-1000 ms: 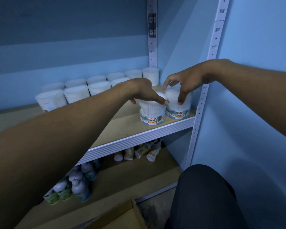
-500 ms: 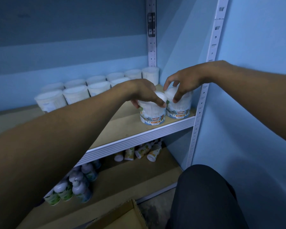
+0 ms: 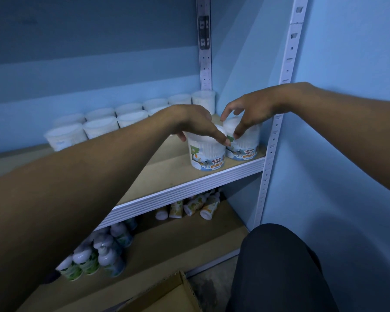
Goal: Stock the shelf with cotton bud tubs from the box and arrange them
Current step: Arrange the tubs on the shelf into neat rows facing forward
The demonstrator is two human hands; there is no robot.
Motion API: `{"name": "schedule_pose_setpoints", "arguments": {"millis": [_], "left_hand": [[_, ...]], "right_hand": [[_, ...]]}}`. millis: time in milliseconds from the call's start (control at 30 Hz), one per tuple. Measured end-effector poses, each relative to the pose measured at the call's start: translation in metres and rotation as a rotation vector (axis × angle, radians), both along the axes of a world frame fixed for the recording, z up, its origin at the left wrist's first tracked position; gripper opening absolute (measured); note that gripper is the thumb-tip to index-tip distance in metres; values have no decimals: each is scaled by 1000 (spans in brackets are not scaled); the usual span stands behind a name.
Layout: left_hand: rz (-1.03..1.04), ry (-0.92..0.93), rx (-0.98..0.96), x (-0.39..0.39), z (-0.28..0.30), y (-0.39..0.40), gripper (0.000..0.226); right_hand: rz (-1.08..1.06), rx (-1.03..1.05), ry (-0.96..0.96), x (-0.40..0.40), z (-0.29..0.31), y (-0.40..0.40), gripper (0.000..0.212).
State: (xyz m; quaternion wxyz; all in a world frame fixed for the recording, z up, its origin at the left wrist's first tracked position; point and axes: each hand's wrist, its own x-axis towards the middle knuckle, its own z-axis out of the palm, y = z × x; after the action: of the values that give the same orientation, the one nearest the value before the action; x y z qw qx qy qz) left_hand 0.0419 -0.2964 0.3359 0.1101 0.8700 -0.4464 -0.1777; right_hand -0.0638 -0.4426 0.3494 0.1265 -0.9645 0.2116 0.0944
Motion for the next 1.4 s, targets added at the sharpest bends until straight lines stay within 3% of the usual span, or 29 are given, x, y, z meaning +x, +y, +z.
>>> {"name": "schedule_pose_setpoints", "arguments": {"millis": [933,1200,1400], "left_hand": [[-29,5,-18,12,-8,-6,74],[-38,55,-91,9,-7,10,91],[15,-23,-132,28,-7,36,67]], "right_hand": [[4,127,37,1,1,-1,59],[-36,81,25,6,7,2,48],[-40,-6,-78,26,8,8,40]]}}
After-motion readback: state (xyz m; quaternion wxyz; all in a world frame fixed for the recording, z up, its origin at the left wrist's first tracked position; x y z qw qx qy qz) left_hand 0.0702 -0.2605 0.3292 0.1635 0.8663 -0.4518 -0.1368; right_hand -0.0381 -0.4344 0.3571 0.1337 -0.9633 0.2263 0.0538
